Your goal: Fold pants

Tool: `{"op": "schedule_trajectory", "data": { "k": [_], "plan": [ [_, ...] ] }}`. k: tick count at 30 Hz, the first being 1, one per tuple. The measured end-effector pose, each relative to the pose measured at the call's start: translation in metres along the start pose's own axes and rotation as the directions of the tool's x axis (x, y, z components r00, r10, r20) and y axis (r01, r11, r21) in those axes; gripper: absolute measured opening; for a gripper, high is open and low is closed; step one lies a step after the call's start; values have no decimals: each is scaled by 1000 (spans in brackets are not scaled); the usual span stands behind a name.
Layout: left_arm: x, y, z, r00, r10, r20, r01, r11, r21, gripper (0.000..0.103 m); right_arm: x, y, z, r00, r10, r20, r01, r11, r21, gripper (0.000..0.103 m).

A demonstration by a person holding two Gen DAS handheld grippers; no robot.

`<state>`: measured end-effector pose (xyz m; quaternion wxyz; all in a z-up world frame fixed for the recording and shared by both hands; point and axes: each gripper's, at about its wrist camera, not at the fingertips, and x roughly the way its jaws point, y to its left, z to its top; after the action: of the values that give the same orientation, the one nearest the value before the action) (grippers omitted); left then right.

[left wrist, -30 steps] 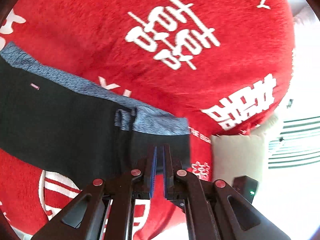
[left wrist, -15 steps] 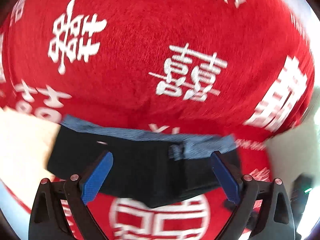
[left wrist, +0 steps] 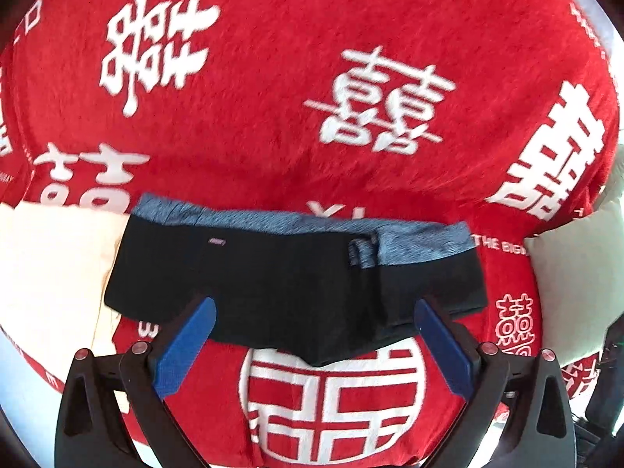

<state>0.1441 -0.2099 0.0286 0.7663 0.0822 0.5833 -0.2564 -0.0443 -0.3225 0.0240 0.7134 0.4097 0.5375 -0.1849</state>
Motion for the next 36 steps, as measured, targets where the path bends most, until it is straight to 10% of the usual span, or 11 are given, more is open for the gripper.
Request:
{"op": "schedule_trajectory", "data": {
  "k": [24,36],
  "plan": [
    [95,14,-37,981,58,-185,-68,997,-49,102,61,-37,17,992,-22,-125,13,997,-74,79],
    [117,24,-63,966,130,-222,-174,966,-191,102,100,-29,56,986,-82,-145,31,946,-322,67]
  ]
}}
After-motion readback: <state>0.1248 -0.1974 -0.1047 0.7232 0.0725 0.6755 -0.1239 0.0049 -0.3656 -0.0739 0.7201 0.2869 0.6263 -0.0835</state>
